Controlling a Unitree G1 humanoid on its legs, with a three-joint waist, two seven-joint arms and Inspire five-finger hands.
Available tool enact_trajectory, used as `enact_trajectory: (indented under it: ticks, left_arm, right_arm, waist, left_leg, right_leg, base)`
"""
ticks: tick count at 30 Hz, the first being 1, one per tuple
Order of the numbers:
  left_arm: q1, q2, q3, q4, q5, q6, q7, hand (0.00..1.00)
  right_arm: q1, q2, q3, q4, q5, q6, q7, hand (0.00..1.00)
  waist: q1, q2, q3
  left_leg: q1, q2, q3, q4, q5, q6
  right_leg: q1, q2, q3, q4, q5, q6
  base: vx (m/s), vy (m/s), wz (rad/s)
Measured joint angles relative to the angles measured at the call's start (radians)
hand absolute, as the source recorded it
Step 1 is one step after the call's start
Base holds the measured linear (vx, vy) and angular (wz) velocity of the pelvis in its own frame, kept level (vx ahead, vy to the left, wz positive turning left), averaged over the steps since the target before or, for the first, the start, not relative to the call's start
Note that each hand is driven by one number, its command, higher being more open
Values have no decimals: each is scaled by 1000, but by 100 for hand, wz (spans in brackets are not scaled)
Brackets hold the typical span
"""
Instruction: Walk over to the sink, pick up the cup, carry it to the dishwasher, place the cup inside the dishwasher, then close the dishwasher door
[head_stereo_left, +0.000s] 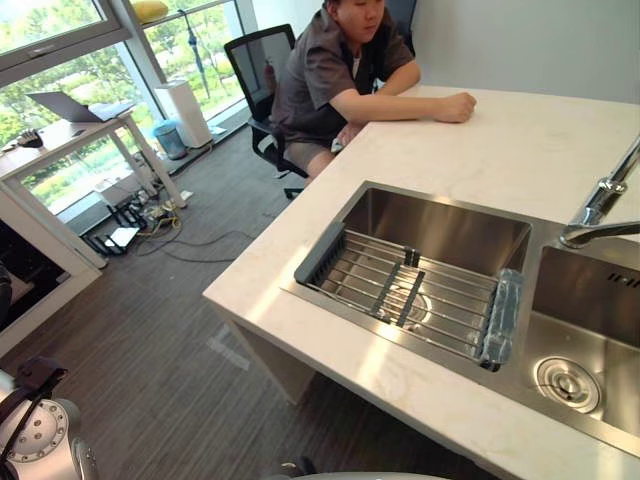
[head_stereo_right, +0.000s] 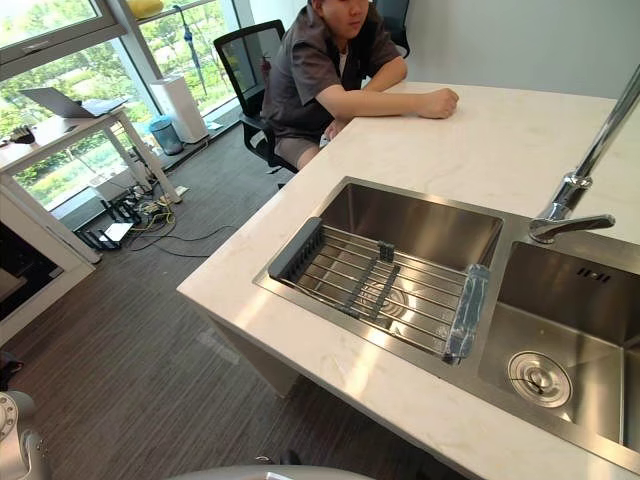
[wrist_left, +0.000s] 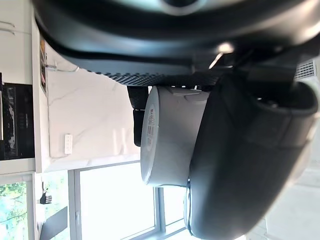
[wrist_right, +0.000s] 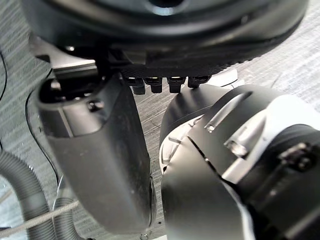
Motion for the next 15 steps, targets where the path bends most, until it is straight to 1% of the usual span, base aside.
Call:
enact_trajectory:
  ticks: [1, 2, 3, 4, 5, 6, 7, 8, 9, 10, 11, 12, 13, 14, 15]
  left_arm:
    - [-16, -15, -8, 4, -10, 0, -3, 0]
    - [-33, -24, -9, 4, -10, -1, -3, 0]
    - [-55, -27, -10, 3, -11, -4, 0, 0]
    - [-70, -26, -19, -2, -10, -6, -1, 0]
    - [-82, -25, -30, -5, -10, -5, -4, 0]
    - [-120, -16, -67, -9, -8, 6, -13, 0]
    - [-168, -9, -98, -11, -6, 12, -21, 0]
    - [-199, -8, -120, -11, -1, 19, -25, 0]
    - [-207, -6, -131, -11, 4, 23, -28, 0]
    - [-213, -2, -138, -10, 10, 26, -31, 0]
    - [-215, -1, -148, 11, 15, 30, -33, 0]
    - [-218, 1, -148, 31, 15, 30, -42, 0]
    - [-220, 5, -148, 44, 16, 32, -50, 0]
    - [-221, 8, -148, 58, 23, 32, -58, 0]
    - [-215, 8, -148, 71, 35, 33, -66, 0]
  right_arm:
    - [-11, 1, 0, 17, 6, -7, 3, 100]
    - [-13, -1, 0, 17, 8, -11, 1, 100]
    - [-9, -1, 1, 16, 20, -23, 0, 100]
    - [-7, -12, 0, 11, 31, -25, 3, 100]
    - [-5, -18, 0, 5, 36, -25, 4, 100]
    - [8, -23, -5, -5, 38, -28, 6, 100]
    - [0, -14, -24, -5, 38, -32, 8, 100]
    - [-9, -5, -41, -10, 38, -33, 18, 100]
    - [-9, 6, -41, -11, 38, -36, 17, 100]
    - [-9, 8, -48, -8, 38, -39, 18, 100]
    - [-6, 11, -92, -2, 39, -50, 23, 100]
    - [-6, 10, -109, -3, 38, -50, 22, 100]
    - [-3, 13, -116, -4, 38, -52, 21, 100]
    - [-3, 22, -119, -7, 38, -53, 20, 100]
    - [-7, 38, -119, -7, 36, -54, 19, 100]
  waist:
    - [-23, -19, -3]
    - [-20, -21, 5]
    - [-16, -16, 5]
    - [-18, 1, 8]
    - [-24, 14, 9]
    - [-45, 23, 7]
    - [-57, 42, 15]
    - [-81, 49, 8]
    - [-86, 46, 14]
    - [-87, 51, 19]
    - [-91, 54, 23]
    - [-100, 58, 25]
    - [-101, 58, 25]
    - [-101, 53, 27]
    - [-99, 44, 33]
  left_leg:
    - [-10, -24, 9, -52, 73, 22]
    - [-33, -11, 47, 33, 4, 49]
    - [-55, 55, 161, 251, -131, 38]
    - [-39, 92, 215, 328, -171, 11]
    - [-40, 92, 238, 338, -173, 8]
    - [-46, 92, 269, 350, -167, 19]
    - [-48, 95, 268, 314, -166, 20]
    - [-46, 78, 258, 224, -160, 8]
    - [-42, 76, 266, 192, -165, -3]
    - [-37, 85, 294, 199, -189, -4]
    - [11, 112, 387, 245, -244, -13]
    - [34, 97, 393, 213, -239, -47]
    - [46, 80, 396, 182, -238, -50]
    - [57, 57, 392, 143, -228, -65]
    - [64, 19, 375, 84, -206, -63]
  right_leg:
    - [-9, -19, -23, -15, 10, -19]
    - [-14, -26, -36, -14, 19, -12]
    - [-12, -27, -46, -11, 28, -4]
    - [5, -18, -51, -3, 29, -4]
    - [13, -15, -60, 4, 29, -4]
    - [13, -31, -80, 37, 27, -13]
    - [-9, -5, -77, 30, -7, -37]
    - [-3, 42, -86, -29, 17, -33]
    - [-6, 52, -98, -42, 33, -28]
    - [-9, 54, -106, -42, 34, -31]
    - [9, 55, -120, -38, 35, -31]
    - [25, 57, -127, -30, 36, -30]
    - [27, 55, -131, -24, 36, -29]
    - [28, 47, -139, -18, 37, -28]
    - [28, 33, -156, -17, 43, -23]
  base:
    - [-89, -23, 78]
    - [-42, -18, 60]
    - [21, -5, 25]
    - [43, -3, 26]
    - [7, 61, 51]
    - [-65, 84, 77]
    - [-196, 77, 111]
    - [-204, 53, 86]
    - [-150, 46, 57]
    - [2, 81, 21]
    - [58, 90, 19]
    - [71, 66, 23]
    - [2, 130, 20]
    - [-37, 162, 34]
    - [-44, 213, 46]
